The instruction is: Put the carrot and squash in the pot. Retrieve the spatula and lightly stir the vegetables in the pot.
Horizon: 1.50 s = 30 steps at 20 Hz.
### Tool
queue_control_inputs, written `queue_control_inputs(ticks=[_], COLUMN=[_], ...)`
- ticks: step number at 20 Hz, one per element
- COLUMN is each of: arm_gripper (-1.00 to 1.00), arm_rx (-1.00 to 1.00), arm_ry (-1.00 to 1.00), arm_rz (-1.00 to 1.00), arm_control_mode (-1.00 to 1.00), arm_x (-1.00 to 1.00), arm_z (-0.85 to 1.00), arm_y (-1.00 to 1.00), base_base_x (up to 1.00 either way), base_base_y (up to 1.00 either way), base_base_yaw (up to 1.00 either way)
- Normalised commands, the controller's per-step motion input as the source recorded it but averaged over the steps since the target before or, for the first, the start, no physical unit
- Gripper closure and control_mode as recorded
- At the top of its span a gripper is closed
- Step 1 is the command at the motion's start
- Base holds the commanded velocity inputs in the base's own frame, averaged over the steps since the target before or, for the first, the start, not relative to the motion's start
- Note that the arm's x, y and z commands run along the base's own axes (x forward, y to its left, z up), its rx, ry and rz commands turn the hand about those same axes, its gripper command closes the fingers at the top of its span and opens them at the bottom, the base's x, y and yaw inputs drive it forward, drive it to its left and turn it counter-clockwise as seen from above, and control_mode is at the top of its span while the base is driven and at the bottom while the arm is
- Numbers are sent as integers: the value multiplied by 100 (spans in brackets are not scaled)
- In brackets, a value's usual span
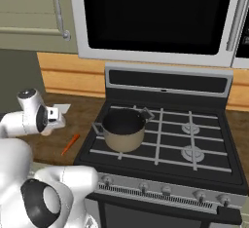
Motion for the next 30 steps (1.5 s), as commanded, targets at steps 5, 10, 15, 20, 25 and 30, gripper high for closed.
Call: queue_control_inputs(ticks=[5,10,15,20,25,30], arm_gripper=[100,100,100,100,100,100], arm_rx=[6,0,0,0,0,4], arm_ry=[-1,-15,-20,-2,-1,-7], arm_rz=[-10,-12,-11,-14,-7,0], arm_control_mode=[-100,-100,-100,-100,-100,-100], arm_x=[-77,-63,-17,2,25,70], arm_z=[100,100,100,57,-8,-36], arm_y=[-85,-100,-97,-97,-64,-40], base_base_x=[0,0,0,0,0,0], base_base_y=[0,0,0,0,0,0], base_base_yaw=[0,0,0,0,0,0])
